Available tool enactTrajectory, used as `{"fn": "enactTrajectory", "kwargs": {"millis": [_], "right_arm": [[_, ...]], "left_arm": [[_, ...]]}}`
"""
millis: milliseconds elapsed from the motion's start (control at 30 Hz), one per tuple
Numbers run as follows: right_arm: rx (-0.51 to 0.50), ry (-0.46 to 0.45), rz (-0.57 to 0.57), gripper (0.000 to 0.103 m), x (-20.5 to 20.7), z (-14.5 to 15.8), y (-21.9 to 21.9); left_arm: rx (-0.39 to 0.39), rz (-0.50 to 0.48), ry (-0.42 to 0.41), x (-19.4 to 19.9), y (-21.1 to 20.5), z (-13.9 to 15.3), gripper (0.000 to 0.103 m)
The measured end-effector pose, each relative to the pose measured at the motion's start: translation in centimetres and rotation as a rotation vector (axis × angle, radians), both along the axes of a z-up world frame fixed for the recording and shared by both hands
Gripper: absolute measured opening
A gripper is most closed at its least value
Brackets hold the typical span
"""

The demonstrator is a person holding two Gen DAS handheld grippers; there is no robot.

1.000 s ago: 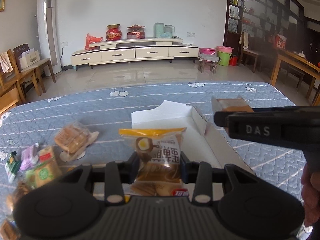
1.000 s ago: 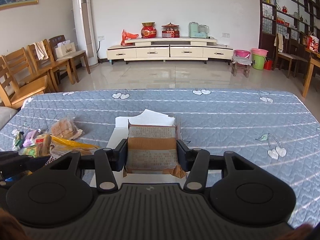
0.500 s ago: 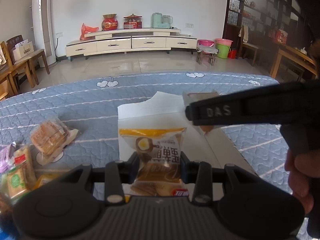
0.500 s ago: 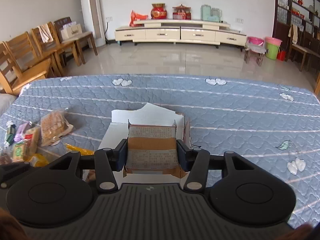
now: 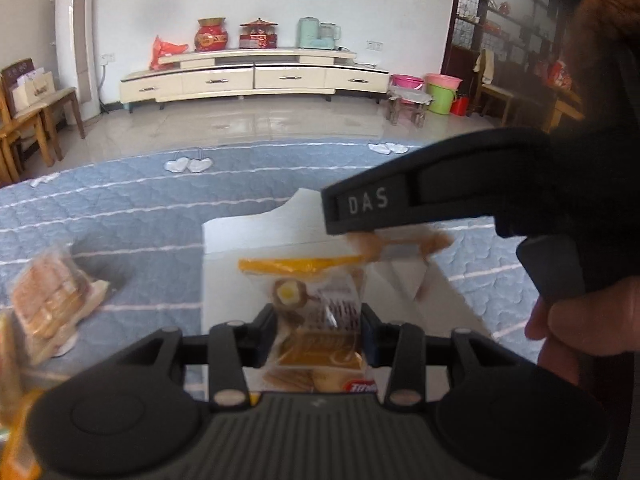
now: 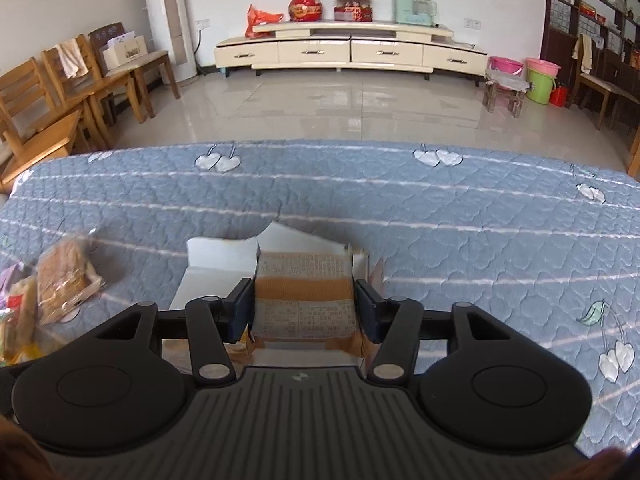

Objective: Organize snacks
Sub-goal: 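Open both tools to drop the bun bag and cake box into the tray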

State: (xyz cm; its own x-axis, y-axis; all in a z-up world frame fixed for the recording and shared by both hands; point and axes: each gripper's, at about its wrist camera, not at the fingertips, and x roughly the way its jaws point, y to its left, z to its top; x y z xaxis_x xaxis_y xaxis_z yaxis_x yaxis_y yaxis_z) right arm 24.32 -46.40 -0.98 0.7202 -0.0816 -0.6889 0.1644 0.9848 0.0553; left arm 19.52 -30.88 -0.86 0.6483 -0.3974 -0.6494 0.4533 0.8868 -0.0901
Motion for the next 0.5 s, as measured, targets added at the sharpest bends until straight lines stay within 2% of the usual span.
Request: {"fn": "enactTrajectory", "kwargs": {"millis": [33,67,100,133,233,267,367,500], "right_arm": [[-0.007,-0.007,-0.017,0.081,-0.2,0.2,-0.1],[-0.012,-0.020,-0.032,0.088,-0.6,0.4,-0.3],[-0.016,-0.034,-0.044,0.090,-1.1,0.7,-0.4],[-0.021,-0.048,-0.056,0.090,-1.8,1.0,-0.4],[-0.026,-0.100,-0.100,0.095,-4.2,2.2,-0.5],[-0.029,-0.117,-0.103,0.103,-5.3,2.8,-0.3],[-0.072,-0.163,-0.120,0.103,-8.6,4.1,0.7],[-0.124,-0.183,-0.132,0.103,-12.7,5.3,2.3]], "left_arm": [[-0.002,0.000,-0.006,-0.1,0.0,0.1,0.065],[-0.004,0.001,-0.022,-0.4,0.0,0.3,0.073],[-0.006,0.001,-0.045,-0.9,0.1,0.6,0.086],[0.002,0.005,-0.059,-1.2,0.2,0.9,0.094],[0.026,0.021,-0.084,-2.8,0.6,2.0,0.099],[0.039,0.026,-0.096,-3.3,0.9,2.4,0.101],[0.080,0.057,-0.132,-5.0,2.1,3.3,0.102],[0.073,0.077,-0.099,-6.9,4.4,4.1,0.102]]}}
